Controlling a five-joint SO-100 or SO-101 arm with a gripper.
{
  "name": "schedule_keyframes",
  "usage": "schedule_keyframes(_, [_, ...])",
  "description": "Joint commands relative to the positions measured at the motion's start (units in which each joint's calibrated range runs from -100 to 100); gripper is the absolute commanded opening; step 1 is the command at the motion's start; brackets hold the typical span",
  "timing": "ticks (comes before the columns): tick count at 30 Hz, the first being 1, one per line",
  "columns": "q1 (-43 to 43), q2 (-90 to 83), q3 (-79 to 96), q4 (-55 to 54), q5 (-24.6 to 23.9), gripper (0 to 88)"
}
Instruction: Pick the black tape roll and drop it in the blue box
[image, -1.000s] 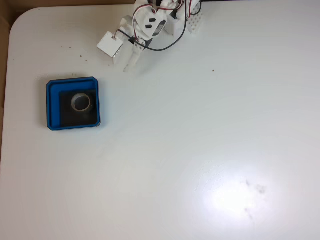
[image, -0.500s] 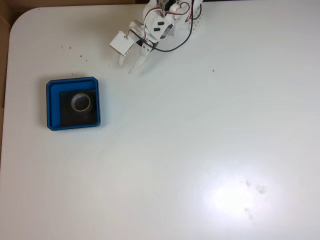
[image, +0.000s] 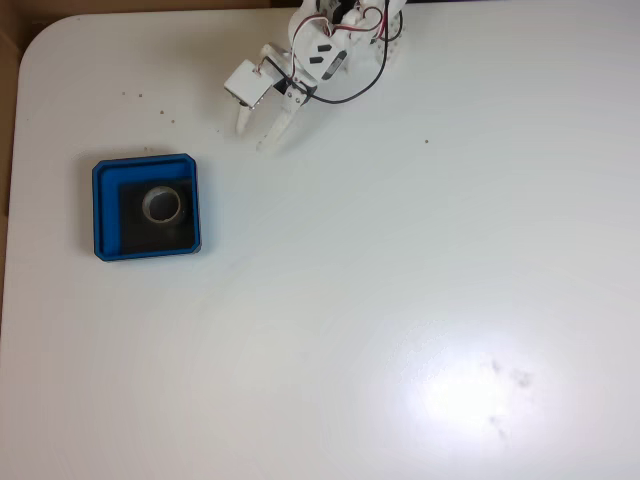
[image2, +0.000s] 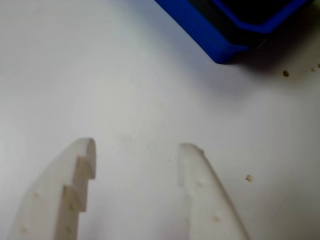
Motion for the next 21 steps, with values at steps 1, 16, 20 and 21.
schedule_keyframes(1, [-4.7,-0.9,0.9,-0.7,0.3,14.9])
schedule_keyframes(16, [-44.6,-0.8,0.9,-0.7,0.1,14.0])
schedule_keyframes(20, [-48.8,-0.8,0.9,-0.6,0.2,13.8])
schedule_keyframes(21, [-48.9,-0.8,0.9,-0.6,0.2,13.7])
